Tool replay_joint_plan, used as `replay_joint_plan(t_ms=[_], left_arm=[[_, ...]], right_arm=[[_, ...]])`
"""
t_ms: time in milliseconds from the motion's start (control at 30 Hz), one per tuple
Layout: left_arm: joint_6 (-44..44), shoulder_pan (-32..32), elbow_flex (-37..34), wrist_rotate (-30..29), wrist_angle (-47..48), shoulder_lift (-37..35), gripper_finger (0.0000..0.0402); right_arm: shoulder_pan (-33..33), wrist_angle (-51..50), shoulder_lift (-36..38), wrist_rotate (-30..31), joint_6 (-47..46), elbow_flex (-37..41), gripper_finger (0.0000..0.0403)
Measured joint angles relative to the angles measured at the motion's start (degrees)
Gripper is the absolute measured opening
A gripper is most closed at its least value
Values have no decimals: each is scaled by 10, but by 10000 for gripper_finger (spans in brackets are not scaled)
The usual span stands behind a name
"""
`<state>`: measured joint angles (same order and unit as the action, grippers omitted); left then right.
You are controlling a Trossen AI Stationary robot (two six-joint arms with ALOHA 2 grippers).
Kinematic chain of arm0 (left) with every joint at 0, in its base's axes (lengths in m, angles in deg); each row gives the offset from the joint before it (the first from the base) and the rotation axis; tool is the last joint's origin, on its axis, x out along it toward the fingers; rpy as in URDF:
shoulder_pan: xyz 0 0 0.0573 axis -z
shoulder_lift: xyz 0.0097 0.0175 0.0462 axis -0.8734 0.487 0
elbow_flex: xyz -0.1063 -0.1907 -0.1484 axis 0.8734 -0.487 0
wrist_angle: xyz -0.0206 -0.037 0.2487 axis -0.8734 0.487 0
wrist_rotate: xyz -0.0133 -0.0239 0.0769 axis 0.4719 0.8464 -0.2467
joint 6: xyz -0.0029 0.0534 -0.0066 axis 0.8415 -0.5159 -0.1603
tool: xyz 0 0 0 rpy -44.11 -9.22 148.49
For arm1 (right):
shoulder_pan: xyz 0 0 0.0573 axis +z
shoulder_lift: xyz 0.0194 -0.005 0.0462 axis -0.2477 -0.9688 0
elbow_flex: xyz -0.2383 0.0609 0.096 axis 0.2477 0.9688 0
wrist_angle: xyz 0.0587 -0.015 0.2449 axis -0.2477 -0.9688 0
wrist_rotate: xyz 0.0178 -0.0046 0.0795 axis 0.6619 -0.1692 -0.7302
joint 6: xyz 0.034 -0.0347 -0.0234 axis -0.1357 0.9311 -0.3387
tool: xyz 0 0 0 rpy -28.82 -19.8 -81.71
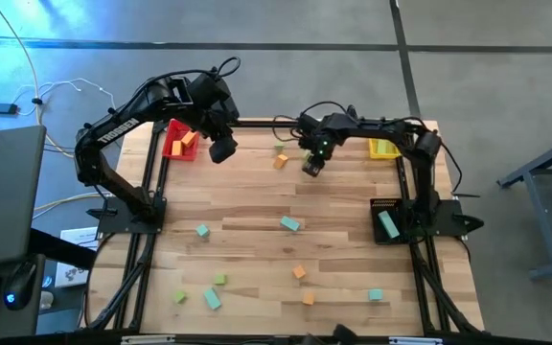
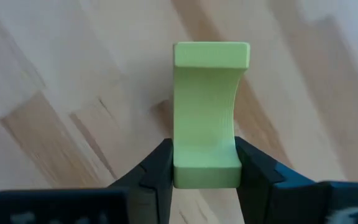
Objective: Sort & place blocks by color
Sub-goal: Put the green block into the yellow bin
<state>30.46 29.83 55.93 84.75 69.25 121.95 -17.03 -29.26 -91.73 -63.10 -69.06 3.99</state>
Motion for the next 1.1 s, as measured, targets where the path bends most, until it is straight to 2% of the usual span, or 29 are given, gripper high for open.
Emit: replay_joint_plan(t_ms=[400,567,900,1100], left_arm=[[-28,0,0,-6,0,0,186],[-44,0,0,-6,0,0,186],[-53,0,0,-5,0,0,186],[-53,0,0,-5,0,0,186]], right_arm=[[-14,-107,104,158,-268,0,109],[-41,-182,136,217,-325,0,109],[-126,-268,161,235,-341,-1,109],[-190,-278,161,184,-301,-1,109]])
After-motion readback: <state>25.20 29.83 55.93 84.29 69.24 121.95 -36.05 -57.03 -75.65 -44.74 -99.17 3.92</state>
